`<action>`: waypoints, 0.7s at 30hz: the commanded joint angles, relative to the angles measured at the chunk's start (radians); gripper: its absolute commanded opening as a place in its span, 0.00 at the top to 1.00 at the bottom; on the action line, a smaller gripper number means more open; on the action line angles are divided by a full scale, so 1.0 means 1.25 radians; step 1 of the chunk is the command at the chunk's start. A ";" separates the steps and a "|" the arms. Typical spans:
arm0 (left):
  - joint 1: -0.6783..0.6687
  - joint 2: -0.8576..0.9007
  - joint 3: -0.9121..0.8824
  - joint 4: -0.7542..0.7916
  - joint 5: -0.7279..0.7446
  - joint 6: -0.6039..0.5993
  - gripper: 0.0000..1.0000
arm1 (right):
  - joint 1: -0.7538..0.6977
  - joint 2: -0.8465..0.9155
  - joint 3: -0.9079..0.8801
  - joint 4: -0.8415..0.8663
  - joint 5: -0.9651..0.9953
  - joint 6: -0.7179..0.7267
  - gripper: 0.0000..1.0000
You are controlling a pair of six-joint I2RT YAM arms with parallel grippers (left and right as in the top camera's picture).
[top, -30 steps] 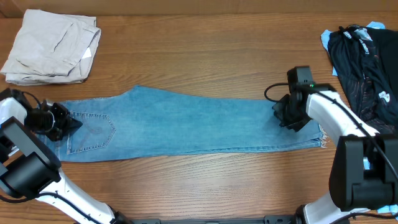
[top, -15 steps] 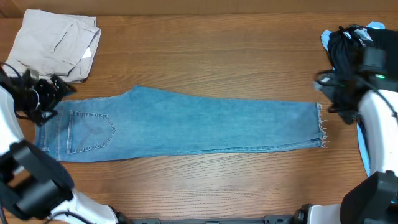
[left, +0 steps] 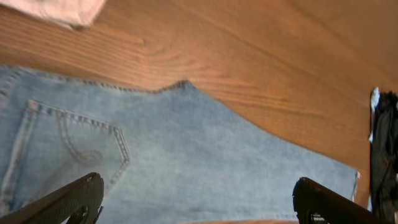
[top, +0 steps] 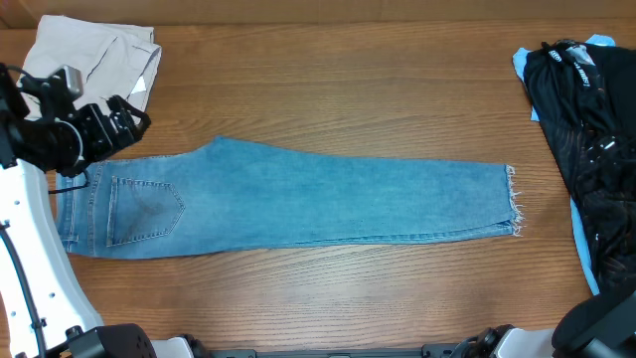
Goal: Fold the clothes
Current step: 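Grasp the frayed leg hem with the right gripper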
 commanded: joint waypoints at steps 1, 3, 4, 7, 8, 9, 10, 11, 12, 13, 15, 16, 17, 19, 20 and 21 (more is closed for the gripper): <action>-0.010 0.010 0.004 -0.013 0.005 0.020 0.00 | 0.006 0.011 -0.024 0.010 -0.116 -0.161 0.08; -0.010 0.014 0.001 -0.025 0.005 0.020 0.00 | 0.007 0.026 -0.047 0.013 -0.122 -0.179 0.08; -0.010 0.018 0.001 -0.033 0.005 0.020 0.00 | 0.008 0.038 -0.057 0.011 -0.134 -0.193 0.09; -0.010 0.026 0.001 -0.050 0.005 0.020 0.00 | 0.007 0.070 -0.074 0.003 -0.212 -0.264 0.09; -0.010 0.028 0.001 -0.057 0.005 0.020 0.00 | 0.008 0.079 -0.077 -0.001 -0.236 -0.289 0.09; -0.010 0.030 0.001 -0.063 0.005 0.020 0.00 | 0.008 0.091 -0.077 -0.009 -0.256 -0.319 0.09; -0.011 0.033 0.001 -0.068 0.005 0.020 0.00 | 0.008 0.102 -0.077 -0.012 -0.268 -0.338 0.09; -0.011 0.033 0.000 -0.072 0.005 0.020 0.00 | 0.008 0.112 -0.077 -0.014 -0.273 -0.348 0.09; -0.011 0.034 0.000 -0.074 0.005 0.020 0.00 | 0.008 0.126 -0.077 -0.016 -0.273 -0.350 0.09; -0.011 0.034 0.000 -0.076 0.005 0.021 0.00 | 0.008 0.138 -0.077 -0.020 -0.273 -0.362 0.09; -0.011 0.034 0.000 -0.078 0.005 0.021 0.00 | 0.008 0.169 -0.077 -0.034 -0.285 -0.392 0.09; -0.011 0.034 0.000 -0.078 0.005 0.020 0.00 | 0.008 0.182 -0.077 -0.037 -0.288 -0.400 0.09; -0.011 0.034 0.000 -0.078 0.005 0.020 0.00 | 0.008 0.196 -0.077 -0.041 -0.297 -0.412 0.09; -0.011 0.034 0.000 -0.079 0.005 0.020 0.00 | 0.008 0.219 -0.077 -0.043 -0.297 -0.412 0.09; -0.011 0.034 0.000 -0.079 0.005 0.020 0.00 | 0.008 0.224 -0.077 -0.045 -0.299 -0.412 0.09; -0.011 0.034 0.000 -0.078 0.005 0.020 0.00 | 0.008 0.228 -0.077 -0.046 -0.299 -0.413 0.09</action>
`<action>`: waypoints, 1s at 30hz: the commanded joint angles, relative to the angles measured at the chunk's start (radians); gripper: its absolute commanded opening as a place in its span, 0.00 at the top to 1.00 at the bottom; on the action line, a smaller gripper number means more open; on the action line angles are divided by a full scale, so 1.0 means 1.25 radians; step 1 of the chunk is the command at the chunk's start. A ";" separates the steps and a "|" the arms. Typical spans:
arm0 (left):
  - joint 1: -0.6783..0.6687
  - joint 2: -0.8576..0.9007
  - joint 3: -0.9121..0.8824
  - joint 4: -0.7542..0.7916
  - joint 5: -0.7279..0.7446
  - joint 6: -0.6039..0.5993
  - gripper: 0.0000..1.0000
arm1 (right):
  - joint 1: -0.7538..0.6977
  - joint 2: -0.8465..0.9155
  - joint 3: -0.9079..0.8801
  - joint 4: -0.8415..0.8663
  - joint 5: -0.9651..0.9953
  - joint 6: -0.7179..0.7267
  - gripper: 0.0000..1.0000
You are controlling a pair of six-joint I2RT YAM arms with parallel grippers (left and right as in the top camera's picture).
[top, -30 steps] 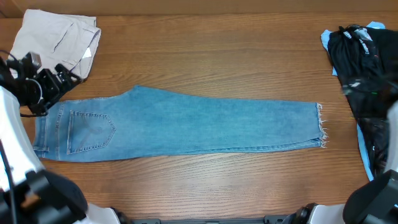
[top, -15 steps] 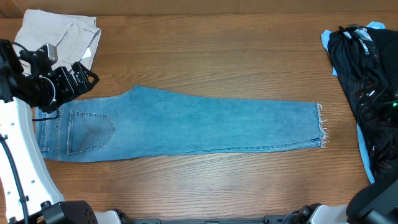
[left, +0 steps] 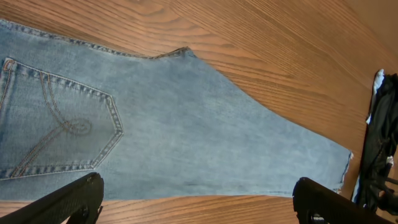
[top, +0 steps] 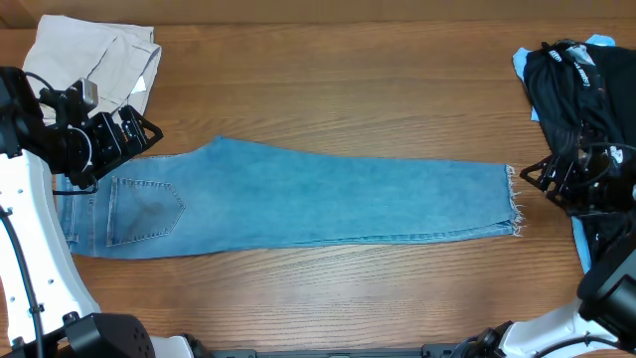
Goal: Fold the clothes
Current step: 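Grasp the frayed leg hem with the right gripper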
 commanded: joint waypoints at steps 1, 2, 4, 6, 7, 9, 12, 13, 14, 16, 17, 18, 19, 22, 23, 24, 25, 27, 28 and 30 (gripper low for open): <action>-0.003 0.005 0.000 -0.002 0.005 0.018 0.00 | 0.003 0.020 -0.003 -0.004 -0.029 -0.034 0.09; -0.003 0.005 0.000 -0.002 0.005 0.018 0.00 | 0.003 0.023 -0.003 -0.005 -0.029 -0.034 0.09; -0.003 0.005 0.000 -0.002 0.005 0.018 0.00 | 0.005 0.029 -0.007 -0.005 -0.029 -0.033 0.09; -0.003 0.005 0.000 -0.002 0.005 0.018 0.00 | 0.012 0.032 -0.020 0.000 -0.024 -0.033 0.09; -0.003 0.005 0.000 -0.002 0.004 0.018 0.00 | 0.017 0.034 -0.028 0.003 -0.019 -0.033 0.09; -0.003 0.005 0.000 -0.002 0.004 0.018 0.00 | 0.027 0.045 -0.036 0.006 -0.013 -0.033 0.09; -0.003 0.005 0.000 -0.002 0.004 0.018 0.00 | 0.038 0.065 -0.036 0.005 -0.014 -0.033 0.09; -0.003 0.005 0.000 -0.003 0.004 0.018 0.00 | 0.041 0.070 -0.037 0.004 -0.014 -0.033 0.09; -0.003 0.005 0.000 -0.005 0.004 0.018 0.00 | 0.046 0.075 -0.040 0.005 -0.014 -0.033 0.09; -0.003 0.005 0.000 -0.008 0.004 0.018 0.00 | 0.055 0.083 -0.044 0.007 -0.008 -0.034 0.09; -0.003 0.005 0.000 -0.008 0.004 0.018 0.00 | 0.061 0.088 -0.044 0.009 -0.008 -0.044 0.09; -0.003 0.005 0.000 -0.008 0.004 0.018 0.00 | 0.068 0.091 -0.044 0.009 -0.008 -0.048 0.09; -0.003 0.005 0.000 -0.008 0.004 0.018 0.00 | 0.073 0.093 -0.044 0.011 -0.008 -0.051 0.09; -0.003 0.005 0.000 -0.008 0.004 0.018 0.00 | 0.088 0.102 -0.044 0.012 -0.008 -0.054 0.09; -0.003 0.005 0.000 -0.008 0.004 0.018 0.00 | 0.093 0.107 -0.044 0.012 -0.008 -0.054 0.09; -0.003 0.005 0.000 -0.008 0.004 0.018 0.00 | 0.098 0.113 -0.044 0.011 -0.008 -0.053 0.09; -0.003 0.005 0.000 -0.008 0.004 0.018 0.00 | 0.103 0.118 -0.045 0.008 -0.008 -0.053 0.11; -0.003 0.005 0.000 -0.007 0.004 0.018 0.00 | 0.114 0.135 -0.047 0.000 -0.002 -0.053 0.13; -0.003 0.005 0.000 -0.007 0.004 0.018 0.00 | 0.121 0.141 -0.050 -0.001 0.009 -0.050 0.14; -0.003 0.005 0.000 -0.005 0.004 0.018 0.00 | 0.128 0.144 -0.056 -0.001 0.023 -0.047 0.20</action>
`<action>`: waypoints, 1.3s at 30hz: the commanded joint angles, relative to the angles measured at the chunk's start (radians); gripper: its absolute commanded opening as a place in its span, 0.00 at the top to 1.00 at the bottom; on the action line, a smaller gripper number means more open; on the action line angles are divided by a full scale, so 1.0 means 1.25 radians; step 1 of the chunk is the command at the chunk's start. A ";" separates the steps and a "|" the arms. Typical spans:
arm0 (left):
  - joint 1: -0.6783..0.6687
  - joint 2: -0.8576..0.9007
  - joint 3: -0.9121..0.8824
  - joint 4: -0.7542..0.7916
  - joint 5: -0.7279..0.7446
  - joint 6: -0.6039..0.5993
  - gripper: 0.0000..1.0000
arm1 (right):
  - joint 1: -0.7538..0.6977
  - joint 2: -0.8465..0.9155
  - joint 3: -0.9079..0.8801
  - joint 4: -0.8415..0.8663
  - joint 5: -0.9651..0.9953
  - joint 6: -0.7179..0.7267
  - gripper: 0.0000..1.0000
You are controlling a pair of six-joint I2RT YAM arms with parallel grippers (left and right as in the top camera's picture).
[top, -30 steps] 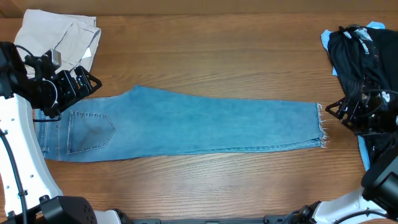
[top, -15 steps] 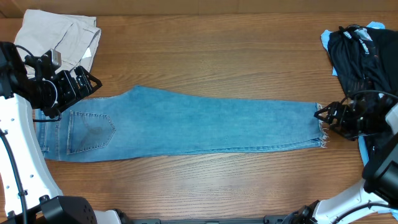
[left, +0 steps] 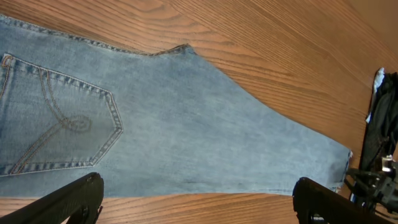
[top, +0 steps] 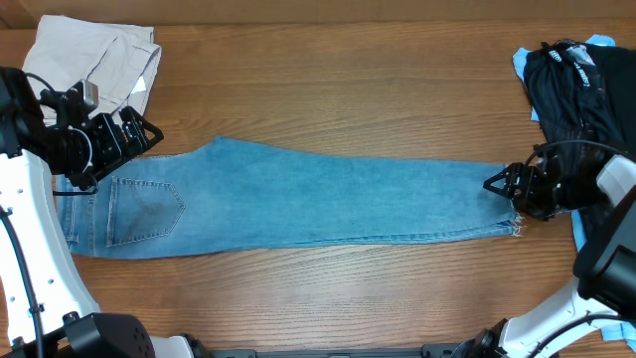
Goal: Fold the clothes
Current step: 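Grasp the frayed leg hem with the right gripper, then fold the leg hem leftward toward the waist with the right gripper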
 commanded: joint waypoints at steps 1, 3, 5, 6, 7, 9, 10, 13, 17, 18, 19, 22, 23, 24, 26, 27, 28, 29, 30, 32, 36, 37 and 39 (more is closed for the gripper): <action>-0.003 0.005 0.000 0.003 0.004 0.018 0.00 | 0.021 0.047 -0.020 0.002 0.058 -0.002 0.23; -0.003 0.005 0.000 0.003 0.004 0.018 0.00 | 0.021 0.047 -0.020 0.002 0.070 0.005 0.35; -0.003 0.005 0.000 0.002 0.004 0.018 0.00 | 0.021 0.047 -0.020 0.004 0.096 0.034 0.48; -0.003 0.005 0.000 0.002 0.004 0.018 0.00 | 0.021 0.047 -0.020 0.005 0.111 0.044 0.55; -0.003 0.005 0.000 0.002 0.004 0.018 0.00 | 0.021 0.047 -0.020 0.006 0.112 0.044 0.62; -0.003 0.005 0.000 0.002 0.004 0.018 0.00 | 0.021 0.047 -0.020 0.019 0.124 0.072 0.78; -0.003 0.005 0.000 0.002 0.004 0.018 0.00 | 0.021 0.047 -0.020 0.028 0.135 0.096 0.83; -0.003 0.005 0.000 0.002 0.004 0.018 0.00 | 0.021 0.047 -0.018 0.042 0.158 0.130 0.96; -0.003 0.005 0.000 0.002 0.001 0.018 0.00 | 0.020 0.045 0.004 0.032 0.187 0.150 0.96; -0.003 0.005 0.000 0.002 0.001 0.018 0.00 | 0.020 0.043 0.014 0.025 0.192 0.151 0.96; -0.003 0.005 0.000 0.002 0.001 0.018 0.00 | 0.020 0.040 0.025 0.019 0.203 0.161 0.96; -0.003 0.005 0.000 0.002 0.002 0.018 0.00 | 0.020 0.019 0.055 0.003 0.238 0.190 0.96; -0.003 0.005 0.000 0.002 0.002 0.018 0.00 | 0.020 0.006 0.063 -0.001 0.250 0.194 0.96; -0.003 0.005 0.000 0.002 0.002 0.018 0.00 | 0.022 -0.005 0.067 -0.001 0.264 0.201 0.96; -0.003 0.005 0.000 0.002 0.002 0.018 0.00 | 0.028 -0.038 0.072 0.000 0.298 0.211 0.96; -0.003 0.006 0.000 0.003 0.002 0.018 0.00 | 0.034 -0.057 0.072 0.002 0.319 0.212 0.96; -0.003 0.005 0.000 0.004 0.002 0.018 0.00 | 0.040 -0.078 0.072 0.002 0.335 0.212 0.96; -0.003 0.006 0.000 0.005 0.002 0.018 0.00 | 0.048 -0.097 0.072 0.005 0.341 0.213 0.96; -0.003 0.005 0.000 0.006 0.002 0.018 0.00 | 0.056 -0.113 0.072 0.007 0.341 0.213 0.96; -0.003 0.006 0.000 0.005 0.002 0.018 0.00 | 0.075 -0.139 0.072 0.010 0.341 0.220 0.96; -0.003 0.006 0.000 0.005 0.002 0.018 0.00 | 0.143 -0.169 0.071 0.006 0.345 0.227 0.96; -0.003 0.006 0.000 0.005 0.002 0.018 0.00 | 0.162 -0.172 0.071 0.005 0.350 0.229 0.96; -0.003 0.006 0.000 0.005 0.002 0.018 0.00 | 0.199 -0.174 0.071 0.003 0.380 0.249 0.96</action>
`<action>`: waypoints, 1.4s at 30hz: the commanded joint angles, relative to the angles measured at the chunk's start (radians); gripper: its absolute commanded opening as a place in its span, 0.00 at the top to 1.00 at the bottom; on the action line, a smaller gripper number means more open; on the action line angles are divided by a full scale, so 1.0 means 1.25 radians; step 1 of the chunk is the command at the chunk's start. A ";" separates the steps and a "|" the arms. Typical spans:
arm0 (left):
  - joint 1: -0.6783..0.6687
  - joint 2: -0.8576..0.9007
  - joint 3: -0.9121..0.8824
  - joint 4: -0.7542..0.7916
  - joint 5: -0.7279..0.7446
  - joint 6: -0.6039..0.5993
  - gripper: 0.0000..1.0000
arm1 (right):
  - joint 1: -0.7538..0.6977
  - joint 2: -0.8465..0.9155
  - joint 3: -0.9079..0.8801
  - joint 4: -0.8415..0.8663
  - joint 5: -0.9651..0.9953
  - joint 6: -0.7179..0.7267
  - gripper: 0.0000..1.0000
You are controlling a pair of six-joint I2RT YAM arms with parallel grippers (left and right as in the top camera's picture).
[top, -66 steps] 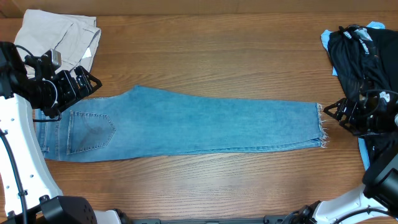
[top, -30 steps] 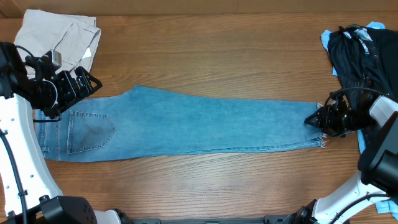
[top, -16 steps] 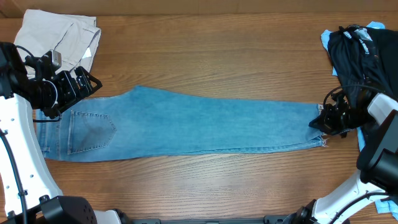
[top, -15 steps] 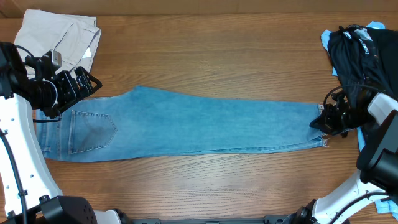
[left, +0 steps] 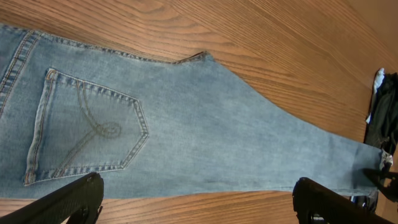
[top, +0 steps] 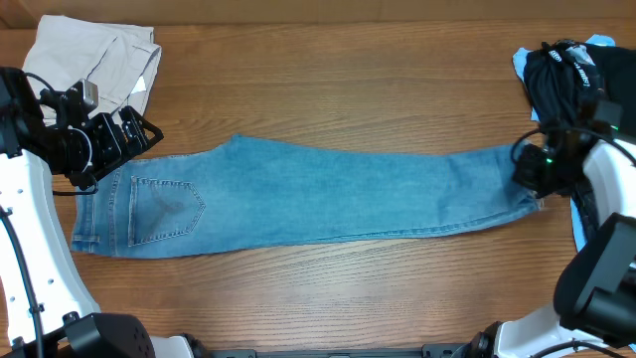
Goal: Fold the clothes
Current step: 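Fold the leg hem leftward toward the waist with the right gripper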
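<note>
Light blue jeans (top: 318,194), folded lengthwise with a back pocket (top: 164,209) facing up, lie across the wooden table (top: 328,80). My left gripper (top: 134,129) hovers open just above the waist end, touching nothing. In the left wrist view its fingers (left: 68,200) frame the jeans (left: 205,143), and the gripper (left: 199,208) has only bare wood between its tips. At the far right my right gripper (top: 527,169) is shut on the hem end of the legs, which is bunched and raised slightly toward it.
A crumpled beige garment (top: 94,55) lies at the back left corner, close behind the left arm. A pile of black clothes over something blue (top: 576,89) fills the right edge, next to the right arm; the black pile also shows in the left wrist view (left: 387,106).
My right gripper has closed on the hem and moved right and slightly back. The whole pair of jeans has shifted to the right with it. The left gripper has stayed in place.
First the jeans lay flat with my left gripper open over the waist and the right arm out of view. Then the right gripper appeared beside the frayed hem, then sat at it. Now it holds the hem and the jeans have shifted right.
</note>
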 commanded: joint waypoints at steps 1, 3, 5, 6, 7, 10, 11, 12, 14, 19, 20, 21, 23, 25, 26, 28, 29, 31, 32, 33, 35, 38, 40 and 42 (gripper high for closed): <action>-0.003 0.006 0.000 0.002 0.002 0.018 0.00 | 0.071 -0.016 0.015 -0.004 0.057 0.034 0.96; -0.003 0.005 0.000 0.001 0.002 0.018 0.00 | 0.110 -0.016 0.015 -0.010 0.085 0.055 0.96; -0.003 0.006 0.000 -0.001 0.002 0.018 0.00 | 0.143 -0.016 0.015 -0.013 0.100 0.078 0.96; -0.003 0.006 0.000 -0.001 0.002 0.018 0.00 | 0.161 -0.016 0.015 -0.015 0.099 0.090 0.96; -0.003 0.006 0.000 -0.001 0.002 0.018 0.00 | 0.175 -0.016 0.015 -0.016 0.099 0.099 0.96; -0.003 0.006 0.000 -0.001 0.002 0.018 0.00 | 0.218 -0.016 0.015 -0.026 0.099 0.136 0.96; -0.003 0.006 0.000 -0.001 0.002 0.018 0.00 | 0.228 -0.016 0.015 -0.030 0.096 0.145 0.96; -0.003 0.006 0.000 -0.001 0.002 0.018 0.00 | 0.239 -0.016 0.015 -0.033 0.096 0.158 0.96; -0.003 0.006 0.000 -0.001 0.002 0.018 0.00 | 0.263 -0.016 0.015 -0.045 0.068 0.161 0.96; -0.003 0.006 0.000 0.000 0.002 0.018 0.00 | 0.311 -0.016 0.015 -0.076 -0.026 0.162 0.96; -0.003 0.006 0.000 0.000 0.002 0.018 0.00 | 0.320 -0.016 0.015 -0.081 -0.035 0.165 0.96; -0.003 0.006 0.000 0.000 0.002 0.018 0.00 | 0.332 -0.016 0.015 -0.089 -0.036 0.179 0.96; -0.003 0.006 0.000 0.000 0.002 0.018 0.00 | 0.351 -0.016 0.015 -0.096 -0.037 0.201 0.96; -0.003 0.006 0.000 0.000 0.002 0.018 0.00 | 0.370 -0.016 0.015 -0.094 -0.041 0.222 0.96; -0.003 0.006 0.000 0.000 0.002 0.018 0.00 | 0.380 -0.016 0.015 -0.090 -0.045 0.230 0.96; -0.003 0.006 0.000 0.000 0.002 0.018 0.00 | 0.397 -0.016 0.015 -0.079 -0.057 0.247 0.96; -0.003 0.006 0.000 0.000 0.002 0.018 0.00 | 0.411 -0.016 0.015 -0.069 -0.074 0.265 0.96; -0.003 0.006 0.000 0.000 0.002 0.018 0.00 | 0.427 -0.016 0.015 -0.057 -0.085 0.290 0.96; -0.003 0.006 0.000 0.000 0.002 0.018 0.00 | 0.436 -0.016 0.015 -0.052 -0.083 0.303 0.96; -0.003 0.006 0.000 0.000 0.002 0.018 0.00 | 0.443 -0.016 0.014 -0.046 -0.084 0.307 0.96; -0.003 0.006 0.000 0.000 0.002 0.018 0.00 | 0.461 -0.015 0.012 -0.028 -0.084 0.338 0.96; -0.003 0.006 0.000 0.000 0.002 0.018 0.00 | 0.482 -0.015 0.010 -0.007 -0.082 0.347 0.96; -0.003 0.006 0.000 0.000 0.002 0.018 0.00 | 0.493 -0.014 0.009 0.000 -0.081 0.347 0.96; -0.003 0.006 0.000 -0.001 0.002 0.018 0.00 | 0.502 -0.014 0.009 0.003 -0.080 0.357 0.96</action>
